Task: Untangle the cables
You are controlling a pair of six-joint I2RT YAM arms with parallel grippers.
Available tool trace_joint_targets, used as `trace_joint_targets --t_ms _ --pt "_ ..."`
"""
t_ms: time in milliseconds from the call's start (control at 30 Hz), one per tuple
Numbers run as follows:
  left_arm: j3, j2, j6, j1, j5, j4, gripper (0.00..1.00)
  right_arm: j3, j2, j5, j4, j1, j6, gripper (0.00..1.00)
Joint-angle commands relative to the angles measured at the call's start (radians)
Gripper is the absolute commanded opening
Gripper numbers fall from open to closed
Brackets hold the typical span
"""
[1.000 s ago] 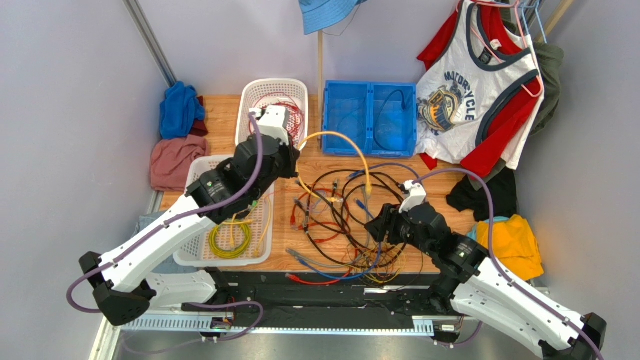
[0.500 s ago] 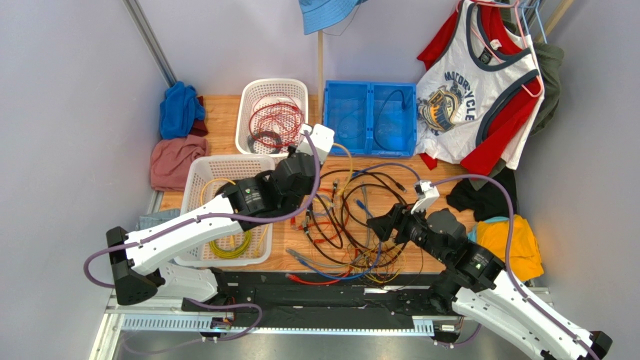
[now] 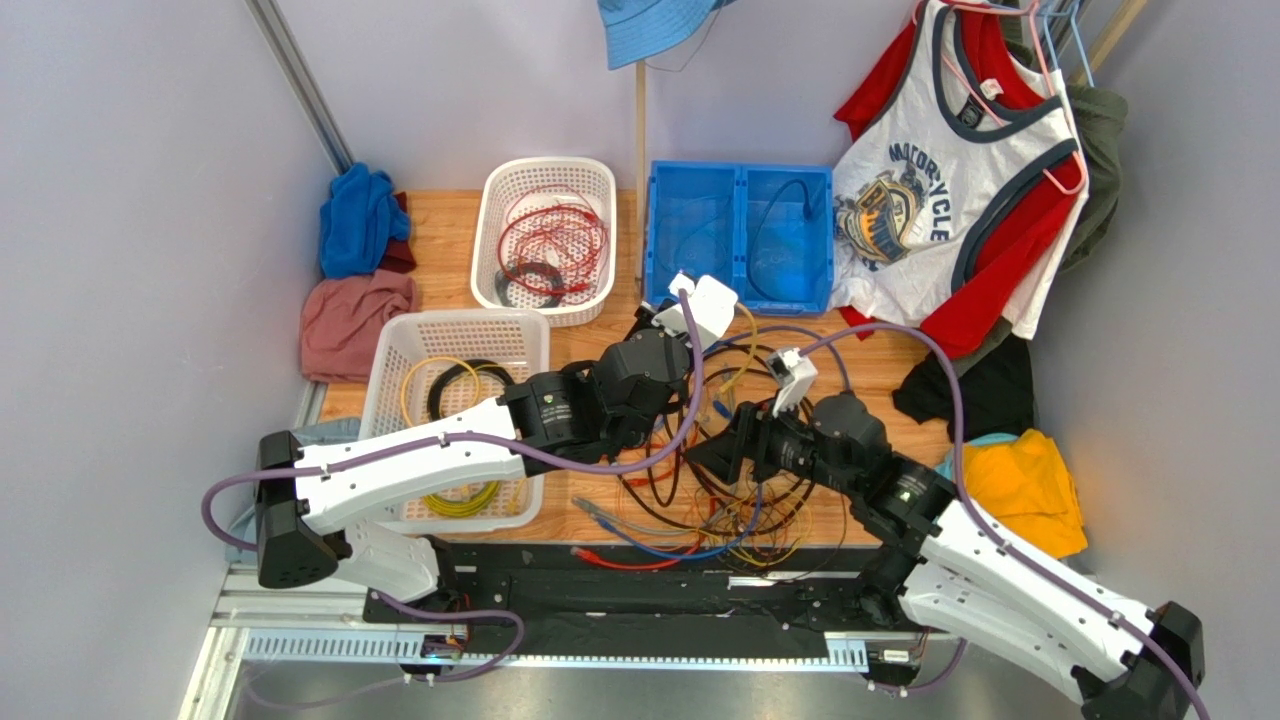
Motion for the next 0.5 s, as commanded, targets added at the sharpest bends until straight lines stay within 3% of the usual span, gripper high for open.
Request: trace_joint_targets --t_ms 0,333,433,467 --pt "0.060 0.000 0.019 -0.019 -0.006 0.041 0.00 0.018 0.065 -0.095 0.151 0.011 -0.008 0.69" --pt "0.079 0.026 0.006 -0.022 -0.004 0.029 0.00 -0.006 0.160 -0.121 0.281 0.026 0.021 0.64" --pt "0.085 0.031 0.006 -0.023 -0.012 0.014 0.00 -0.014 0.177 -0.066 0.279 0.026 0.029 0.39" --pt "0.086 0.029 0.008 -0.023 -0.018 0.004 0.00 -0.008 0.170 -0.043 0.257 0.026 0.024 0.18"
